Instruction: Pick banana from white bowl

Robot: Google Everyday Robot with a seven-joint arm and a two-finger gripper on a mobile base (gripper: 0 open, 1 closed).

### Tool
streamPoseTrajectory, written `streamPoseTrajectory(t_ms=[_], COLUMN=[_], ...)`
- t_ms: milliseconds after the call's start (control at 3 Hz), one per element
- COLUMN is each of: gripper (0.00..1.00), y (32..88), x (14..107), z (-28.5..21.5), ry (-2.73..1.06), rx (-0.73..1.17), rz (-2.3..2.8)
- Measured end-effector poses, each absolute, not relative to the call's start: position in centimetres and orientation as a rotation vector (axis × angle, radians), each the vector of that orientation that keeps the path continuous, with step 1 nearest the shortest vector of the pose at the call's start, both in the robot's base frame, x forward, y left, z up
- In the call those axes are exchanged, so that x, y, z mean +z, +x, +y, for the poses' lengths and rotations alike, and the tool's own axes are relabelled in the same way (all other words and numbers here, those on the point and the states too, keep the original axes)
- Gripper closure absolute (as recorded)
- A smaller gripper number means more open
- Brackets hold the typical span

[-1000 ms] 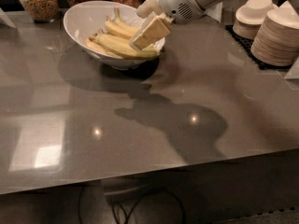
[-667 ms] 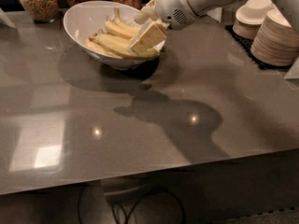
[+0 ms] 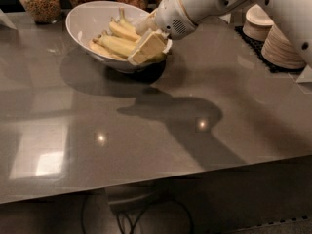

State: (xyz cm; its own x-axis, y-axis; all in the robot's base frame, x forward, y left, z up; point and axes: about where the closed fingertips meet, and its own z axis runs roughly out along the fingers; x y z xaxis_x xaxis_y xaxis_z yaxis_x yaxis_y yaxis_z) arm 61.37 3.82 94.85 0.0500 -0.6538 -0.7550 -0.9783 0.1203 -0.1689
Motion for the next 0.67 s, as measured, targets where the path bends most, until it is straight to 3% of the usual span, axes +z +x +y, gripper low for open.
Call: streamPoseTrajectory(t_ms=[667], gripper=[0.36], y=[62.55], x=[93.45], z=[4.57], ry=[-1.622], rx=[0.59], rz=[1.703])
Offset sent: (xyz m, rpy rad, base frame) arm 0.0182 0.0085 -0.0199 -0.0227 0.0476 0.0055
